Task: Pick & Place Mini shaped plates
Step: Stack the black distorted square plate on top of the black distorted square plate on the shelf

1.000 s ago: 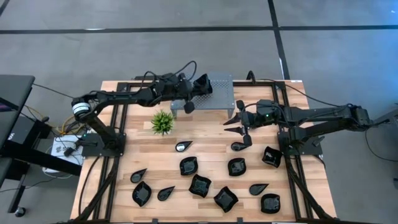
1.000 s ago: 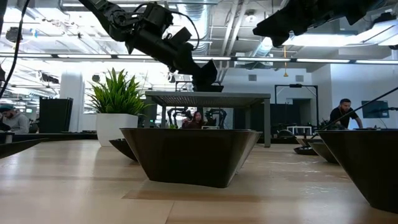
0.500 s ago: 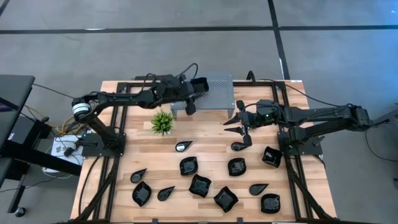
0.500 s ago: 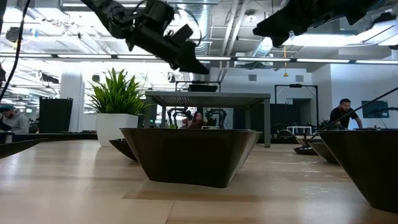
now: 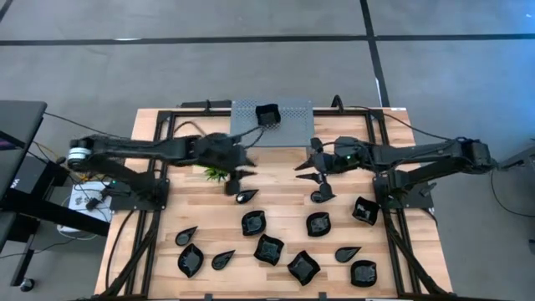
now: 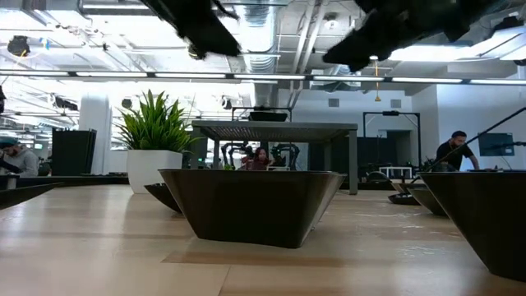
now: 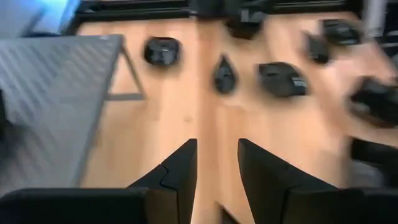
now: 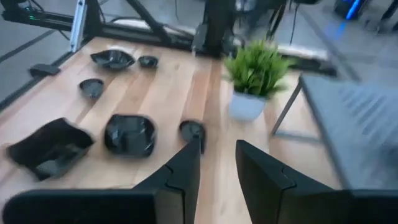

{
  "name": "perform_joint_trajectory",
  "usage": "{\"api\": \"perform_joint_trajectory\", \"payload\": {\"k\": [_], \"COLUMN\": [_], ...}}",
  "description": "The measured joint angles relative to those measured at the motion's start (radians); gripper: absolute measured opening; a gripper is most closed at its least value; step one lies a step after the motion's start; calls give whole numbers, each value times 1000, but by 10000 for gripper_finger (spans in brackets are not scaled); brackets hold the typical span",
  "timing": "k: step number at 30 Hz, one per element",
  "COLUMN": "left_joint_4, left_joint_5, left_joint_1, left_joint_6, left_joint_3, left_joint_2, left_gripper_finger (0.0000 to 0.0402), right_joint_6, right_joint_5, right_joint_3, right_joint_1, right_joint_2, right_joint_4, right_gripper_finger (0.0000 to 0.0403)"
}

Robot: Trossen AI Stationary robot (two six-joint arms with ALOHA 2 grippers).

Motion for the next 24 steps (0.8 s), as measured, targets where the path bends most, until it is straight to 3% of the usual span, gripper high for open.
{"api": "perform_joint_trajectory", "payload": {"k": [7,12,18,24], "left_joint_4": [-25,73,219,245], "left_joint_5": [0,-50,-69,-117], "left_joint_1": [-143,-202,-211,-211], "left_joint_6": [-68,-184,-205,-205], "left_joint_3": [-137,-306,-451,-489], "left_joint_2": [-230,-336,-381,-380], "left_gripper_finger": [118,118,118,118], "right_joint_6": [-1,-1,68,197], "right_joint_5": [0,-1,-1,-1], "right_joint_3": [57,138,221,276], "right_joint_1": [20,85,196,297], "right_joint_2": [137,255,370,462], "right_joint_4": [85,77,37,44], "right_gripper_finger": [100,122,162,190]}}
